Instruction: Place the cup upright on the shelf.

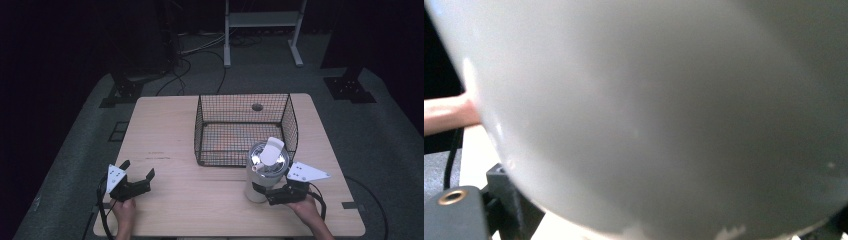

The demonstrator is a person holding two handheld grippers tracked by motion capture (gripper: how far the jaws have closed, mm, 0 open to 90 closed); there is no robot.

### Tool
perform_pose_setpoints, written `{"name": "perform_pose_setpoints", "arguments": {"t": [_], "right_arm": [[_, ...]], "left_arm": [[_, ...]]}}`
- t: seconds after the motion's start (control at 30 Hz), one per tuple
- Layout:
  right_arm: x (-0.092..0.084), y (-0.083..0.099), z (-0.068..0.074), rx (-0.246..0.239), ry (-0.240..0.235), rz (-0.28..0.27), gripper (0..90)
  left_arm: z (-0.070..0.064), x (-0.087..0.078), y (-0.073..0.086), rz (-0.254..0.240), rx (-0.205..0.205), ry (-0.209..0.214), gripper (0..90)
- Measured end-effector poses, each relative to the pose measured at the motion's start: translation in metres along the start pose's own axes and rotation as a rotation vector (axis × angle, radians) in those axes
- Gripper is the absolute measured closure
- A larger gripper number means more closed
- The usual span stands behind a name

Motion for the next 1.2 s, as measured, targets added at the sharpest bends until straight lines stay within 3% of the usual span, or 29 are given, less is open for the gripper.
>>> {"name": "perform_pose_setpoints", "arguments": {"t": [0.17, 0.53, 0.9, 1.2], "right_arm": [[0.001, -0.022, 0.0, -0.022, -0.016, -0.018, 8.6], [0.015, -0.053, -0.002, -0.041, -0.051, -0.011, 8.6], [0.036, -0.092, -0.019, -0.045, -0.072, -0.038, 8.5], [0.054, -0.109, -0.03, -0.057, -0.081, -0.026, 8.5]], "left_arm": [[0.0, 0.0, 0.0, 0.0, -0.001, 0.001, 0.0], [0.0, 0.0, 0.0, -0.002, -0.005, 0.001, 0.0], [0.0, 0.0, -0.001, -0.007, -0.006, 0.004, 0.0], [0.001, 0.0, -0.001, -0.008, -0.011, 0.007, 0.0]]}}
Point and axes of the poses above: each handheld gripper's, and its own axes: x roughly forward along the jaws, y roughly out of its underside, z roughly to its left, the point moved 9 cm from there along x, roughly forward along the jaws, and after that the axes turned 5 degrees about -z, right-handed, at the moved point
